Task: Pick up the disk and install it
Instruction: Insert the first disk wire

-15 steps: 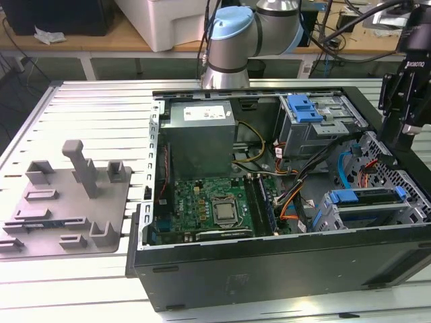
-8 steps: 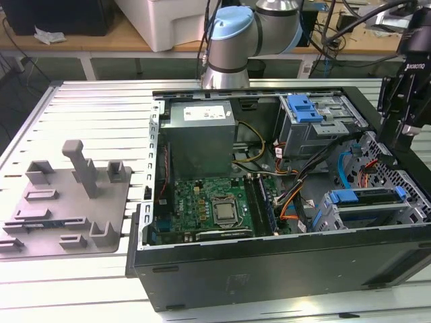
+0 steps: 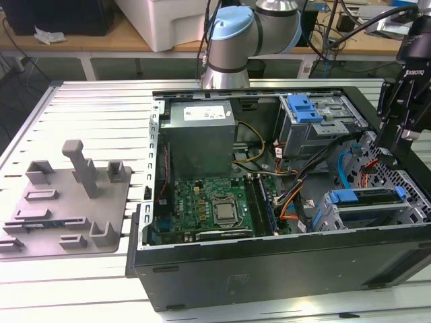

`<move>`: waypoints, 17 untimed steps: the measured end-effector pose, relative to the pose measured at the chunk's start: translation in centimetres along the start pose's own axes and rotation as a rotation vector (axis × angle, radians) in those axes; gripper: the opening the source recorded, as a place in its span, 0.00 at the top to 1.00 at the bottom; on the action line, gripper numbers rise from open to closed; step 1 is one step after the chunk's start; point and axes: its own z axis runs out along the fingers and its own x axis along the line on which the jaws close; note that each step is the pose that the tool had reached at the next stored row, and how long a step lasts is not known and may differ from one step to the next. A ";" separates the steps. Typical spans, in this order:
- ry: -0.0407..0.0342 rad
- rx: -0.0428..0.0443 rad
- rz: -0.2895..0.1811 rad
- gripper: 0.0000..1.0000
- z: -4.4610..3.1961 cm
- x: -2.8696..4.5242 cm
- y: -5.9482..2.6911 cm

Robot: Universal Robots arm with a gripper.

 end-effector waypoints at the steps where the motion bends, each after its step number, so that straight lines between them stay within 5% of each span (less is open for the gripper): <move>1: 0.0002 0.0001 0.000 0.50 0.02 -0.02 -0.03; 8: 0.0010 -0.0019 0.006 0.50 0.44 -0.29 -0.14; 13: 0.0019 0.0119 0.014 0.50 0.53 -0.35 -0.15; 17: 0.0007 0.0118 0.027 0.50 0.56 -0.36 -0.10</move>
